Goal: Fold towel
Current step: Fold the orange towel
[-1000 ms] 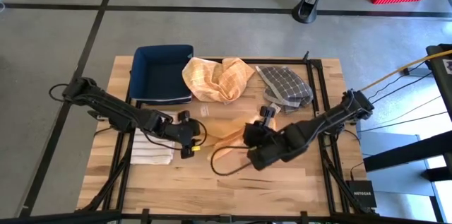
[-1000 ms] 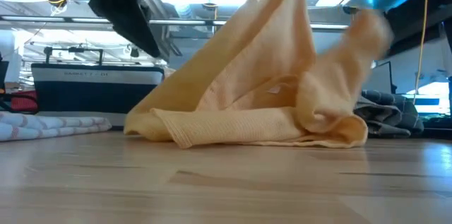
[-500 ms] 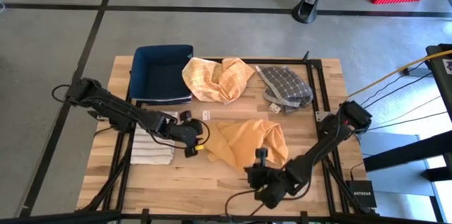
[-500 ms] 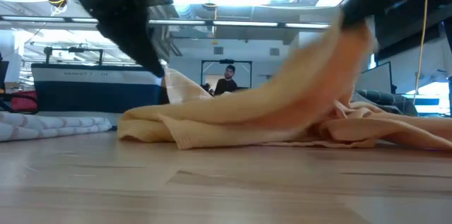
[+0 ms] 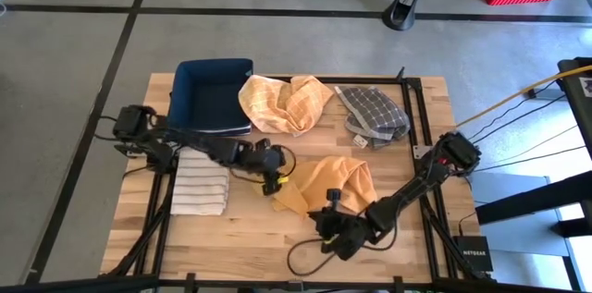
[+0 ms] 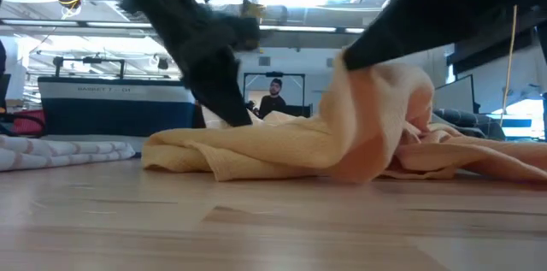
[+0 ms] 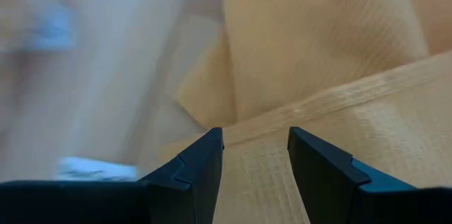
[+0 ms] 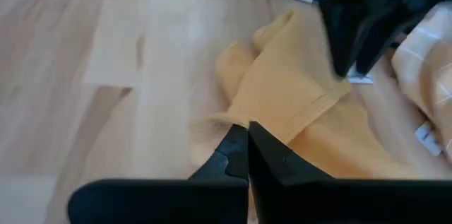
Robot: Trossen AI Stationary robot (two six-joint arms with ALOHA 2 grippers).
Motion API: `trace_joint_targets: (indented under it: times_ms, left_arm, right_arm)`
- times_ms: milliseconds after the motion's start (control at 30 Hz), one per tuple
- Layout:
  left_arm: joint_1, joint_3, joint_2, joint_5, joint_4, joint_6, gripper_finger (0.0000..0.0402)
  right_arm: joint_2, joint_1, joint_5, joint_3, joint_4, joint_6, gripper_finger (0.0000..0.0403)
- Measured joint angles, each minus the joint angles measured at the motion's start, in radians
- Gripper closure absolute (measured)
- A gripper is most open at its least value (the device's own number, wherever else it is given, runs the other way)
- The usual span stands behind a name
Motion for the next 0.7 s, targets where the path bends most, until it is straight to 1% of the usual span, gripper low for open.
trace_joint_targets:
  times_ms: [67, 100, 267, 433, 500, 567, 633, 700]
  left_arm:
    - [0.047, 0.009, 0.044, 0.126, -0.007, 0.026, 0.0247]
    - [0.066, 0.009, 0.061, 0.147, -0.012, 0.049, 0.0247]
    - [0.114, 0.012, 0.106, 0.169, -0.02, 0.108, 0.0247]
    - [0.113, 0.012, 0.101, 0.194, -0.026, 0.127, 0.0247]
    - [0.103, 0.026, 0.083, 0.194, -0.084, 0.144, 0.0247]
    - [0.094, 0.068, 0.055, 0.195, -0.167, 0.16, 0.0247]
    - [0.09, 0.104, 0.022, 0.189, -0.216, 0.171, 0.0247]
    - [0.088, 0.112, 0.005, 0.136, -0.227, 0.166, 0.0247]
  right_arm:
    - [0.0, -0.012, -0.03, -0.014, 0.02, -0.004, 0.0402]
    - [0.0, -0.014, -0.042, -0.021, 0.027, 0.004, 0.0402]
    - [0.0, -0.008, -0.061, -0.044, 0.062, 0.07, 0.0402]
    - [0.003, -0.009, -0.064, -0.044, 0.064, 0.127, 0.0402]
    - [0.006, 0.001, -0.065, -0.044, 0.061, 0.14, 0.0402]
    - [0.012, 0.006, -0.064, -0.044, 0.063, 0.15, 0.0402]
    - [0.015, 0.017, -0.065, -0.045, 0.062, 0.151, 0.0402]
    - [0.015, 0.017, -0.062, -0.045, 0.067, 0.152, 0.0402]
